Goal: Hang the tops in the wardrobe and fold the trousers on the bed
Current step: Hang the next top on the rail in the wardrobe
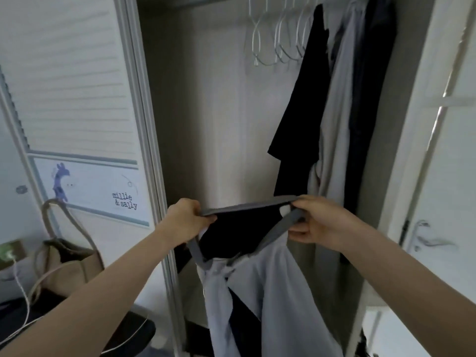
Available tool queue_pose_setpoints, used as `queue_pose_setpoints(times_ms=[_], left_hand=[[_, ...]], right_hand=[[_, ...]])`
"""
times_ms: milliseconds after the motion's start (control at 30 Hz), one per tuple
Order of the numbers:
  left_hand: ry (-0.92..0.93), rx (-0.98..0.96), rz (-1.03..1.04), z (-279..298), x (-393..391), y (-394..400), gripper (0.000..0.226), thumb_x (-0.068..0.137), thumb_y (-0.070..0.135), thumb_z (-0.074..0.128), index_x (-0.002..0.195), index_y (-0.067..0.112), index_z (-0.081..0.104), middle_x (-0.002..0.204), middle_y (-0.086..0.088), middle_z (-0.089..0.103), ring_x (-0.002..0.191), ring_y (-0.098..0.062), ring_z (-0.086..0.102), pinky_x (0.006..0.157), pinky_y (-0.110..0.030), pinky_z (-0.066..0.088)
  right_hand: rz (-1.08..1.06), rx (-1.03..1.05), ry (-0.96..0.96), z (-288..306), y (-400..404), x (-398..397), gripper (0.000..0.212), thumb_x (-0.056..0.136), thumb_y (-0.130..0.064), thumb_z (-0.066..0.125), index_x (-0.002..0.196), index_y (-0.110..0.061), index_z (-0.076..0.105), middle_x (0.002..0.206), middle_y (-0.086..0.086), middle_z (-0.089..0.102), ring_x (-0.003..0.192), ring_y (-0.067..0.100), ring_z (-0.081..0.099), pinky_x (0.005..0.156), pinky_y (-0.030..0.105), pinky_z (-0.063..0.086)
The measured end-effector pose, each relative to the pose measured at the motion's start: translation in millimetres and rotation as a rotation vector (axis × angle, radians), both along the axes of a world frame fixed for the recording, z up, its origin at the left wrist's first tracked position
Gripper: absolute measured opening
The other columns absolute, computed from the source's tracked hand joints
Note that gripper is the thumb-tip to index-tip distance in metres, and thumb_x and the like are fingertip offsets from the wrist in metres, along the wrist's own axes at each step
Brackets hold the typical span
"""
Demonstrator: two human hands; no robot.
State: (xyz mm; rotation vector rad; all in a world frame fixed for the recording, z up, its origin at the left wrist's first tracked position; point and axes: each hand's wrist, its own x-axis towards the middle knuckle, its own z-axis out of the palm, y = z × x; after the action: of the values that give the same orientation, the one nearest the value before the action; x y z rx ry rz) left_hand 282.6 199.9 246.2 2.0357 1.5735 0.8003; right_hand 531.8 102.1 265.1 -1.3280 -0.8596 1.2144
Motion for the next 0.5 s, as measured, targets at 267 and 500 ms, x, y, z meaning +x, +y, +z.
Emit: queue_pose_setpoints(times_ms=[267,500], left_hand=[[-0.501,-0.430,0.045,-17.8,7.0,33.3,0.021,0.100,0.009,0.047,0.090,-0.002,0.061,0.071,-0.022,0.068,0.052,-0.033,0.068,0.045,-0.032,0.055],[-1.036,-0.865,-0.118,11.0,-22.3,43.8,0.021,0.100,0.006,0.044,0.088,-0.003,0.059,0.068,-0.020,0.069,0.055,-0.029,0.070,0.052,-0.039,0.058]], right_hand=[[-0.025,0.094,0.155,47.6,6.4,-33.2,0.015,0.096,-0.010,0.049,0.105,-0.006,0.059,0.103,0.014,0.063,0.097,0.030,0.061,0.076,0.042,0.051],[-0.256,0.255,-0.630,37.5,25.6,-34.1,0.016,0.091,-0.011,0.062,0.105,-0.015,0.069,0.103,0.003,0.067,0.097,0.015,0.061,0.081,0.022,0.050]])
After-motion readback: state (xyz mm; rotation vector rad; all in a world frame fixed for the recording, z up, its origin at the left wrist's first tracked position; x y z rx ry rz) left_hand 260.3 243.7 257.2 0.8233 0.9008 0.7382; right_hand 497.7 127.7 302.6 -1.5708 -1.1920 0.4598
